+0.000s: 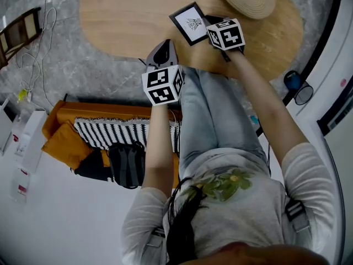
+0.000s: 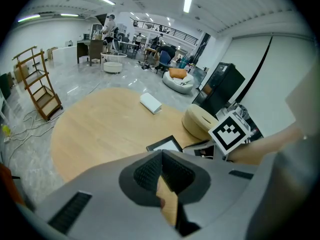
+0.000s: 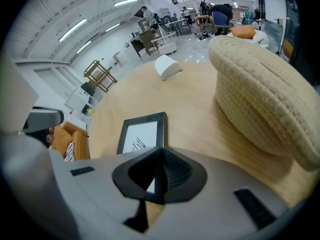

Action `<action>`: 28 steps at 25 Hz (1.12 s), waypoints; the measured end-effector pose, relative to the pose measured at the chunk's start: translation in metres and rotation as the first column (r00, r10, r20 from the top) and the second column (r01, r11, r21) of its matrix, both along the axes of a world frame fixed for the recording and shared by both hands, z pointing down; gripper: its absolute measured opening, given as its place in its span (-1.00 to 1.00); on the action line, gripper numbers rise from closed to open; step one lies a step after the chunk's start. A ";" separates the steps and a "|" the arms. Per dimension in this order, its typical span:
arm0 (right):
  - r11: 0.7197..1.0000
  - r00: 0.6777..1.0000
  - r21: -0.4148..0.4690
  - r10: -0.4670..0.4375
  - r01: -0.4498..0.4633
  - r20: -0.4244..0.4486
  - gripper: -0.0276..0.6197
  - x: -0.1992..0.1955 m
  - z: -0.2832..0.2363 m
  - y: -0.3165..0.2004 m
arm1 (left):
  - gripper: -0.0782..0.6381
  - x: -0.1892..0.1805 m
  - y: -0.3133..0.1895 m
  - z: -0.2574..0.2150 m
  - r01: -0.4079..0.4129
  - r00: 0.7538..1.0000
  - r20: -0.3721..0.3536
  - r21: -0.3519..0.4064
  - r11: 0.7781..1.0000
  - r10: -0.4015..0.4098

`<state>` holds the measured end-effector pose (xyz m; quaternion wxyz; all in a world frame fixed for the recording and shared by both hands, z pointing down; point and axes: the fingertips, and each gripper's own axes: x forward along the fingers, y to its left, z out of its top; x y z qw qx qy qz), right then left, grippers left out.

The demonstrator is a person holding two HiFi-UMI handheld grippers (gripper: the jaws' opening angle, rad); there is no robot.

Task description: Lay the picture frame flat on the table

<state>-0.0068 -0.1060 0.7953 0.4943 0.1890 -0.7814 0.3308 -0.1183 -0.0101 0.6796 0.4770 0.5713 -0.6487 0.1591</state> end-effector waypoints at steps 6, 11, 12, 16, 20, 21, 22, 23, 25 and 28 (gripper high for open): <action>1.000 1.000 0.004 0.007 -0.007 -0.004 -0.82 -0.003 0.005 0.000 | -0.73 -0.006 0.000 0.006 -0.001 1.000 -0.005 0.000 1.000 0.001; 1.000 1.000 -0.002 0.012 -0.012 -0.021 -0.79 -0.001 0.003 0.000 | -0.73 -0.006 -0.001 0.003 -0.005 1.000 -0.005 0.001 1.000 0.005; 1.000 1.000 -0.001 0.004 -0.004 -0.028 -0.79 -0.001 0.002 0.001 | -0.73 -0.006 -0.001 0.003 -0.007 1.000 -0.005 0.000 1.000 0.007; 0.999 1.000 0.027 -0.019 0.020 -0.019 -0.75 -0.004 -0.013 0.002 | -0.74 -0.009 0.001 -0.005 -0.013 1.000 -0.002 -0.002 1.000 0.013; 0.999 0.999 0.044 -0.032 0.032 0.007 -0.66 -0.009 -0.037 0.005 | -0.74 -0.012 0.001 -0.019 -0.014 1.000 0.000 0.003 1.000 0.014; 0.998 0.999 0.051 -0.038 0.038 0.013 -0.66 -0.009 -0.043 0.007 | -0.73 -0.012 0.001 -0.023 -0.015 1.000 0.001 0.005 1.000 0.015; 0.997 0.999 0.060 -0.045 0.044 0.018 -0.66 -0.010 -0.050 0.009 | -0.74 -0.012 0.001 -0.028 -0.015 1.000 0.001 0.007 1.000 0.015; 0.996 0.998 0.074 -0.051 0.049 0.024 -0.66 -0.010 -0.057 0.010 | -0.73 -0.011 0.001 -0.033 -0.016 1.000 0.002 0.010 1.000 0.016; 0.993 0.997 0.106 -0.062 0.058 0.036 -0.67 -0.009 -0.070 0.013 | -0.74 -0.009 0.001 -0.043 -0.022 1.000 0.002 0.016 1.000 0.022; 0.989 0.995 0.124 -0.092 0.087 0.038 -0.79 -0.007 -0.087 0.020 | -0.74 -0.007 0.002 -0.052 -0.035 0.999 0.005 0.015 0.999 0.035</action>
